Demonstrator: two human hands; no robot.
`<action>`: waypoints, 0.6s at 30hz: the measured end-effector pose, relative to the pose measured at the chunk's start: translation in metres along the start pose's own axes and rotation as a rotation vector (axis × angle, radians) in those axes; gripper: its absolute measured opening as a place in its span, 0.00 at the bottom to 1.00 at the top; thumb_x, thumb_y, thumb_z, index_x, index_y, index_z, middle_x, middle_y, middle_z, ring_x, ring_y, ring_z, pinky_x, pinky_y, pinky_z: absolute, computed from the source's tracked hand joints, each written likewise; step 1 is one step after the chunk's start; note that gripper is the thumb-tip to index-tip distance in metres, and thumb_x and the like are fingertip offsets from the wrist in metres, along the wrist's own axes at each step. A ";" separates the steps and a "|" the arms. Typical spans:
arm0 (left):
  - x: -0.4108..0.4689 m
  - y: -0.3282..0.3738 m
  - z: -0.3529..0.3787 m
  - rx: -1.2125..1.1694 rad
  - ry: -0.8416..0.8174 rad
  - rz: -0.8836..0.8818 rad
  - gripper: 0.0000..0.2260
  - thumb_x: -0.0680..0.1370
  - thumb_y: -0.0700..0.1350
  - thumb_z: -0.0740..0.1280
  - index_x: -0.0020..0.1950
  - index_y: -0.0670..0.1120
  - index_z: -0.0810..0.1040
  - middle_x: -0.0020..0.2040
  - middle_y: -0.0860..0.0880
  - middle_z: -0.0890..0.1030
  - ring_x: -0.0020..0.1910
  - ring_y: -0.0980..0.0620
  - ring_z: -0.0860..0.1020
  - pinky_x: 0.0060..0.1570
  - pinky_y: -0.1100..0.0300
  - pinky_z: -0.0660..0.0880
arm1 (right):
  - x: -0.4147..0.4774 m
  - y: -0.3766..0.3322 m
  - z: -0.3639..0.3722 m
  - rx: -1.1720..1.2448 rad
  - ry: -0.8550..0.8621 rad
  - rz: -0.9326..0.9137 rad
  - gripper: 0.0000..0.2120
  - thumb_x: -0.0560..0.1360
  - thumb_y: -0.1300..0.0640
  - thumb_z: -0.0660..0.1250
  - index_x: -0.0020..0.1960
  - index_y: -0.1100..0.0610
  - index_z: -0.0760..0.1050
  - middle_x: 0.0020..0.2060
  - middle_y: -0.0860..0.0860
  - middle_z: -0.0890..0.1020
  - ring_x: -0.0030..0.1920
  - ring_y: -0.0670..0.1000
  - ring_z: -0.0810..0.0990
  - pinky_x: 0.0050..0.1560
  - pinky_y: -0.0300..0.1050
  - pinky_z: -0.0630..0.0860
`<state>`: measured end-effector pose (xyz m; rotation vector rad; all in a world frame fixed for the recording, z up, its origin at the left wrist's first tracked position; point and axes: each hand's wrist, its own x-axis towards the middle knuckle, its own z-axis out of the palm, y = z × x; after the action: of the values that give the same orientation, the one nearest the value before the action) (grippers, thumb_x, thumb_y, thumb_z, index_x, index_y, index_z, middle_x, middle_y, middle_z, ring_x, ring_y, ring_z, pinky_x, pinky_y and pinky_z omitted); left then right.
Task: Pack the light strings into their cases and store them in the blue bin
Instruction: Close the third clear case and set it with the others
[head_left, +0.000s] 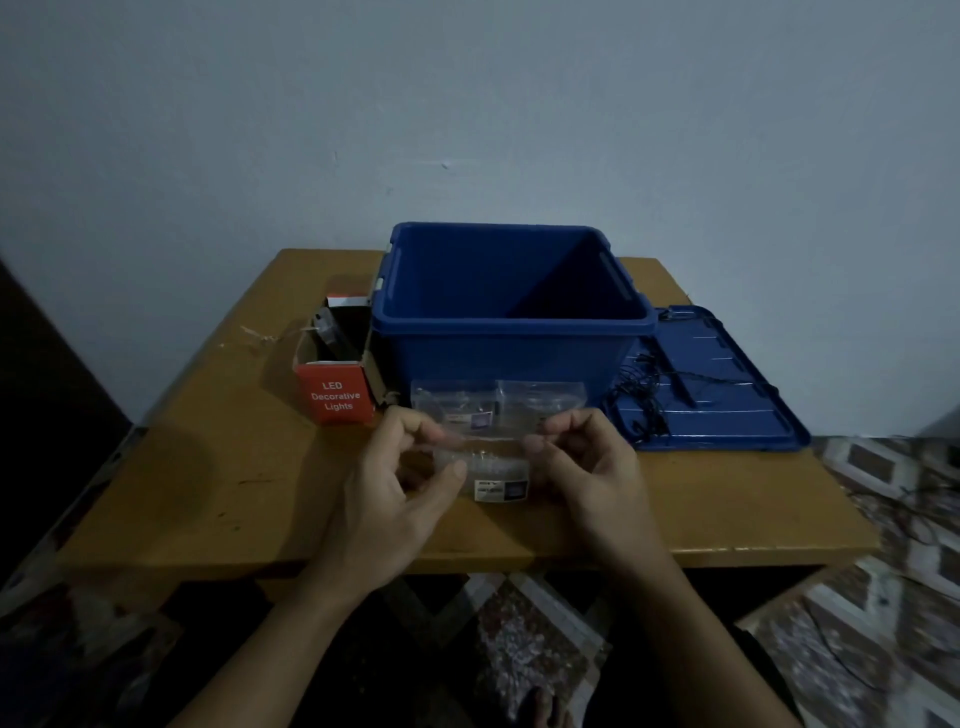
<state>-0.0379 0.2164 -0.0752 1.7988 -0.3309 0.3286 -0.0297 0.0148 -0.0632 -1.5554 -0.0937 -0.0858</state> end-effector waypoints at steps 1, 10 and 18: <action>0.000 0.001 0.000 -0.022 0.010 -0.015 0.13 0.74 0.53 0.69 0.53 0.48 0.73 0.51 0.48 0.82 0.52 0.48 0.81 0.46 0.48 0.79 | 0.001 -0.001 0.000 0.026 -0.006 0.019 0.07 0.78 0.62 0.71 0.52 0.61 0.74 0.42 0.53 0.80 0.42 0.51 0.79 0.43 0.46 0.78; 0.008 0.001 -0.004 -0.181 0.044 -0.162 0.13 0.75 0.49 0.71 0.57 0.47 0.76 0.51 0.50 0.86 0.48 0.56 0.83 0.43 0.65 0.76 | 0.001 -0.006 -0.002 0.228 -0.023 0.076 0.14 0.75 0.66 0.70 0.59 0.62 0.76 0.48 0.55 0.87 0.48 0.51 0.85 0.50 0.45 0.81; 0.006 0.004 -0.006 -0.198 0.020 -0.126 0.08 0.77 0.46 0.70 0.55 0.46 0.81 0.48 0.47 0.85 0.29 0.47 0.80 0.25 0.59 0.72 | -0.001 -0.003 -0.006 0.131 -0.076 -0.010 0.04 0.72 0.60 0.72 0.47 0.58 0.83 0.37 0.53 0.83 0.36 0.50 0.80 0.38 0.41 0.78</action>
<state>-0.0341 0.2215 -0.0681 1.6118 -0.2264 0.2171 -0.0307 0.0087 -0.0605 -1.4275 -0.1639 -0.0274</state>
